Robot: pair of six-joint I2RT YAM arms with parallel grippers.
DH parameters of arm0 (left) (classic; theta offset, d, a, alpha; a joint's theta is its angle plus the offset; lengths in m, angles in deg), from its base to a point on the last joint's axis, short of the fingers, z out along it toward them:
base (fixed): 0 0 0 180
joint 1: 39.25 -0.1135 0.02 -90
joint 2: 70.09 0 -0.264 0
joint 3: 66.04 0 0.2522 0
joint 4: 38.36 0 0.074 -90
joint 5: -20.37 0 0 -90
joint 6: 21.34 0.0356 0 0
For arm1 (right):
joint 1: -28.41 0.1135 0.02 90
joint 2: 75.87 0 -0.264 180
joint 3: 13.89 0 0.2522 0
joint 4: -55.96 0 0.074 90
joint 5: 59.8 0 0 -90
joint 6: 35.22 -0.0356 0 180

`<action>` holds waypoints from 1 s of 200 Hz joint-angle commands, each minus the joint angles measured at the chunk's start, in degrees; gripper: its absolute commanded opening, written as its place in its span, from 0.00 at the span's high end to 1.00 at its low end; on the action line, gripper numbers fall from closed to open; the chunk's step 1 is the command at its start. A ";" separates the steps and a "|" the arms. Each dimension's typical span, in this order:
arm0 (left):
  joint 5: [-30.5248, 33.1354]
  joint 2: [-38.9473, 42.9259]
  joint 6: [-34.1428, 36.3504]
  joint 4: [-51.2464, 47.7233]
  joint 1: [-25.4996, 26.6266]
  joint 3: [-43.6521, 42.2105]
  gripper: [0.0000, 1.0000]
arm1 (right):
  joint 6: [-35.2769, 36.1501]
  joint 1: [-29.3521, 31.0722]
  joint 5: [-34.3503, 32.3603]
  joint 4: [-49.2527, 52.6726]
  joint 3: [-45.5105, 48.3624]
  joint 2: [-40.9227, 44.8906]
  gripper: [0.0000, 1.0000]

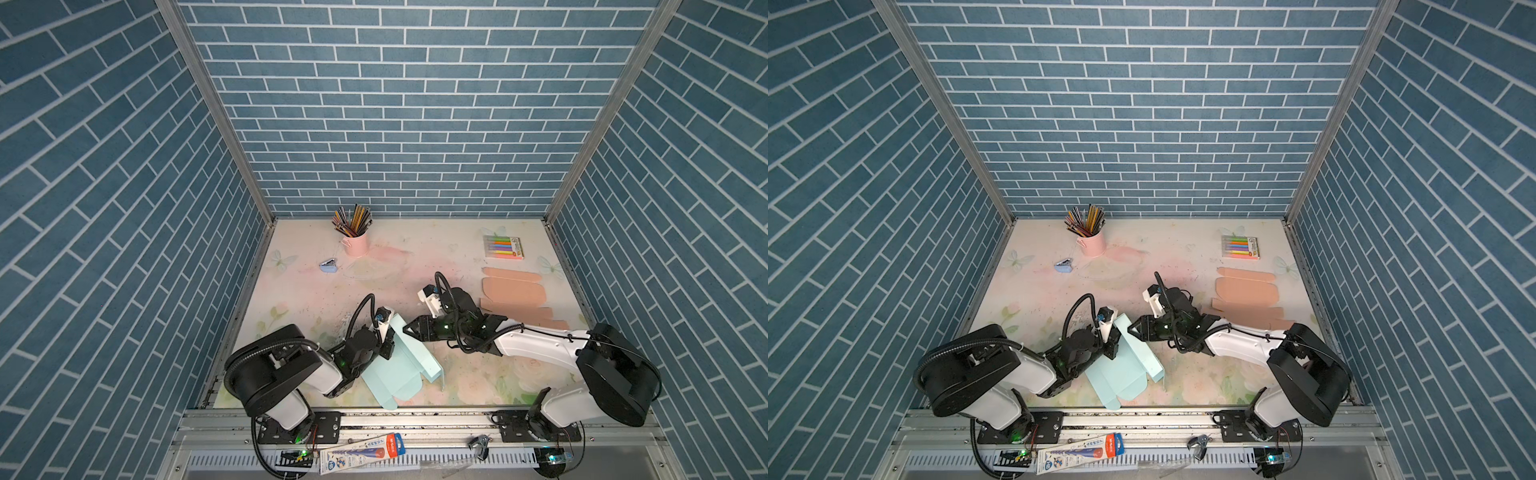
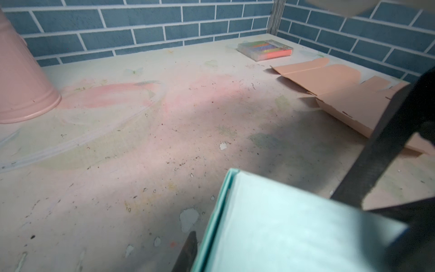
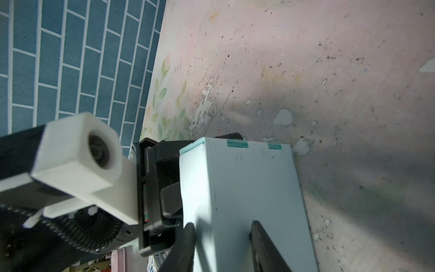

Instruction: Fold the paper box

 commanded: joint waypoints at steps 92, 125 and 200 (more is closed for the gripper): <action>-0.66 -6.10 -1.75 4.56 0.33 1.05 0.85 | -2.26 0.41 -0.10 1.42 1.93 1.24 0.62; -1.01 -5.70 -1.69 4.33 0.35 0.88 0.93 | -4.39 0.41 0.99 -0.65 3.27 2.30 0.62; -2.13 -5.06 -1.43 3.49 0.52 0.53 0.94 | -7.38 -0.10 0.75 -1.94 4.92 5.93 0.57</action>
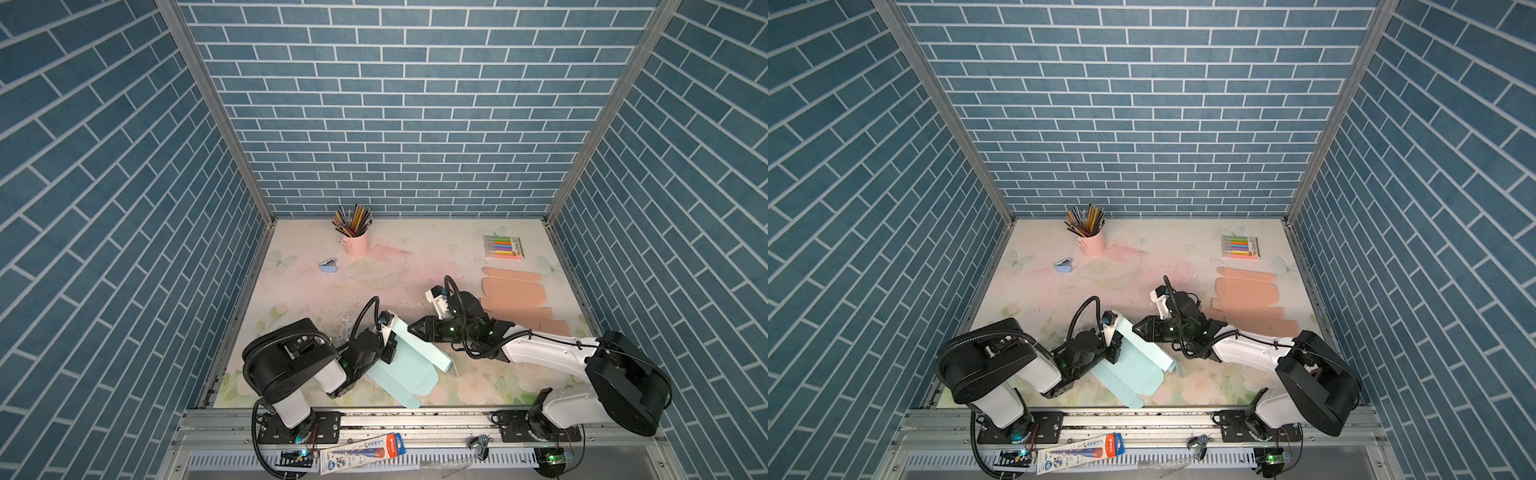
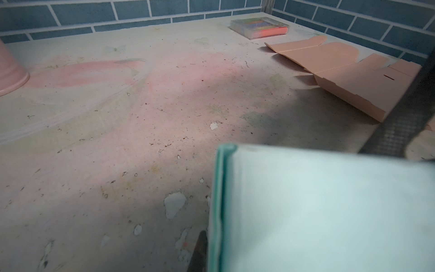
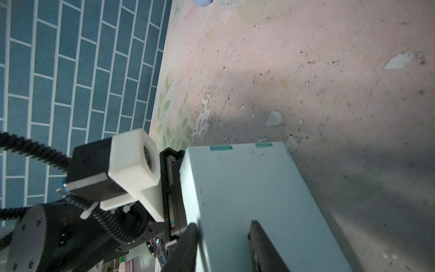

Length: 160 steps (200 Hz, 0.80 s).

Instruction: Fold the paper box

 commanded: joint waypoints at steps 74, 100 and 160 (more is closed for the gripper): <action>0.23 0.85 -0.68 -0.01 0.45 -0.14 0.94 | 2.13 -7.20 0.34 8.42 -2.24 6.68 0.52; 0.31 0.97 -0.78 -0.08 0.44 -0.15 0.94 | 5.69 -9.98 -2.17 10.51 -3.11 7.32 0.53; 0.31 0.19 -1.12 0.23 0.91 0.22 0.94 | 14.63 -13.44 2.30 13.48 -9.41 -6.83 0.62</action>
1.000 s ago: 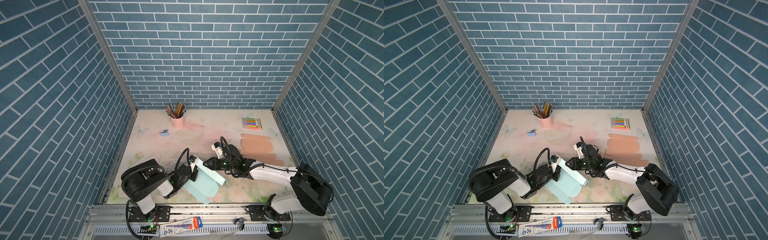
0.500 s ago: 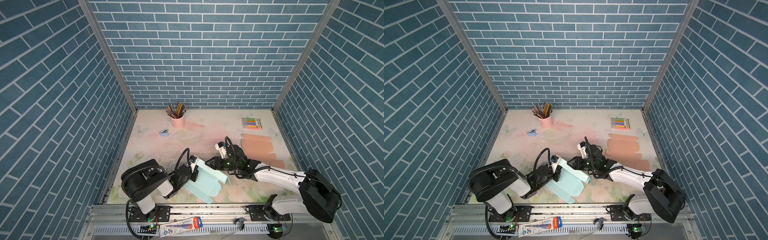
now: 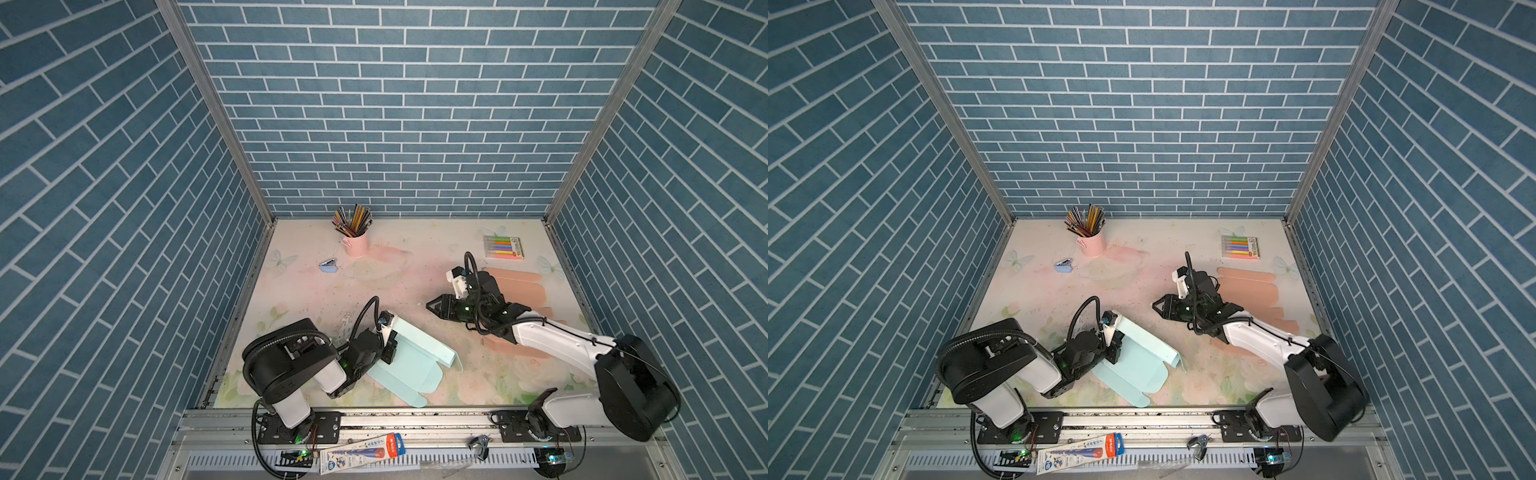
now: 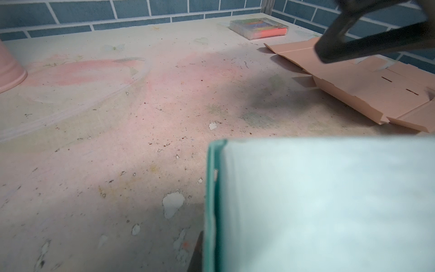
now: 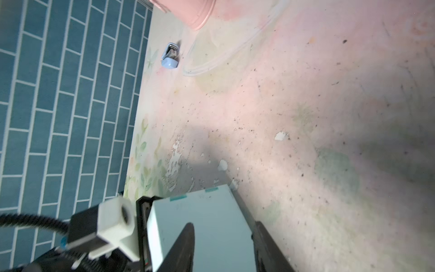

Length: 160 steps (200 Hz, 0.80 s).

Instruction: Fold the paper box

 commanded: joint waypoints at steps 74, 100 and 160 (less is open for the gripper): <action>0.37 -0.72 0.02 -0.74 0.67 1.42 0.94 | 6.28 2.44 7.44 -2.74 -4.07 -15.38 0.70; 0.70 -0.73 -0.45 -0.56 0.70 1.35 0.94 | 6.30 4.80 8.90 -2.88 -5.44 -17.63 0.71; 1.61 -0.40 -0.86 -1.05 0.69 1.53 0.94 | 3.80 7.61 12.47 -5.78 -2.14 -17.17 0.73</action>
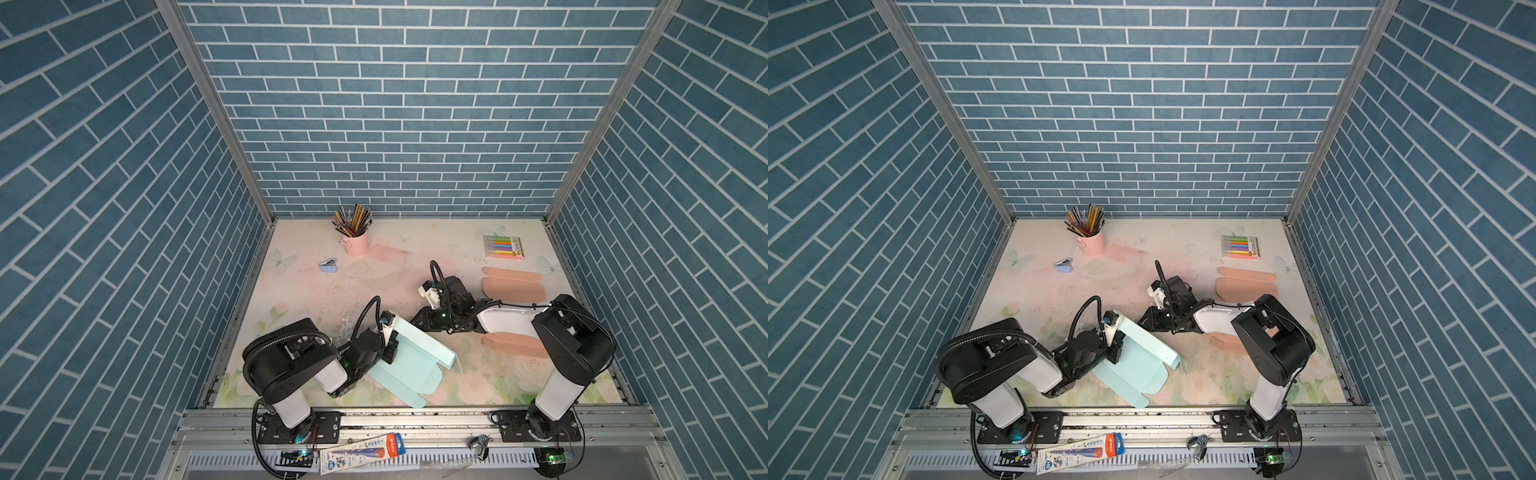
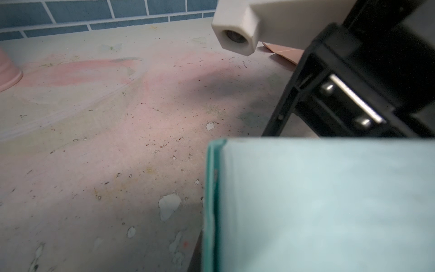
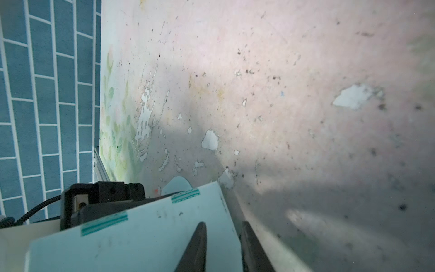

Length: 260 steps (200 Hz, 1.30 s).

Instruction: Fold the paper box

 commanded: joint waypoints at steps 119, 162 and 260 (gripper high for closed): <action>0.30 0.24 -2.03 0.36 -0.32 0.42 0.94 | -6.54 7.79 12.96 -10.06 7.62 3.07 0.74; -0.97 1.92 -1.92 0.82 -0.23 -0.81 0.91 | -9.47 7.89 12.10 -13.50 9.57 2.32 0.76; -1.99 4.06 -1.62 0.77 0.02 -2.72 0.81 | -10.30 4.10 7.04 -11.69 11.17 4.57 0.77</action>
